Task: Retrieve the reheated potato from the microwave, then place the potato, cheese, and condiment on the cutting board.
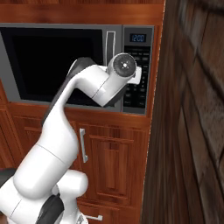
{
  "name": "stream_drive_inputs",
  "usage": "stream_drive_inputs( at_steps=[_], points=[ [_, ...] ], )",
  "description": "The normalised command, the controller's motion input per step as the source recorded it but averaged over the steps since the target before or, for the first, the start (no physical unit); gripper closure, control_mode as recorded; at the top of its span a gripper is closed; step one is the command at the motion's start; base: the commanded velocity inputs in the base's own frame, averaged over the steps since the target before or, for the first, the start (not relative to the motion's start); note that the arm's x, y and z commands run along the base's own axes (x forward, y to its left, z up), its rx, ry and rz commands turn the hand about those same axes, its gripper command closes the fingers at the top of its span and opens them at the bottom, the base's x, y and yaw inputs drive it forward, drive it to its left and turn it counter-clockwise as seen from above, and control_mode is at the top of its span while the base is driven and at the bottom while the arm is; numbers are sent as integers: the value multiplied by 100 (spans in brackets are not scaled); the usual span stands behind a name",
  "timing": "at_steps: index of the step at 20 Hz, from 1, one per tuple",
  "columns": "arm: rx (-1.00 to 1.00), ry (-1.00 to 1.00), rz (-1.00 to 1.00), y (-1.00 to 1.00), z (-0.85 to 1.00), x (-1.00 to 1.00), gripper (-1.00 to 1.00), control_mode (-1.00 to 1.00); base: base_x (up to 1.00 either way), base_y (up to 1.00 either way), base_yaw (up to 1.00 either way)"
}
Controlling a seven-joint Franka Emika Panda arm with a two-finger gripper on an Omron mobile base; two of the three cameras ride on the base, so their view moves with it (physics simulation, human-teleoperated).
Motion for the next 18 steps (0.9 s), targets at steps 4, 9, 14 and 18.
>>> stream_drive_inputs(
  at_steps=[4,9,14,18],
  points=[
    [0,-13,6,42,-20,37,100,-100,0,0,0],
    [0,-13,0,48,-20,35,100,-100,0,0,0],
    [0,-2,0,45,-12,25,100,-100,0,0,0],
    [0,0,9,41,0,-23,100,-100,0,0,0]
  ],
)
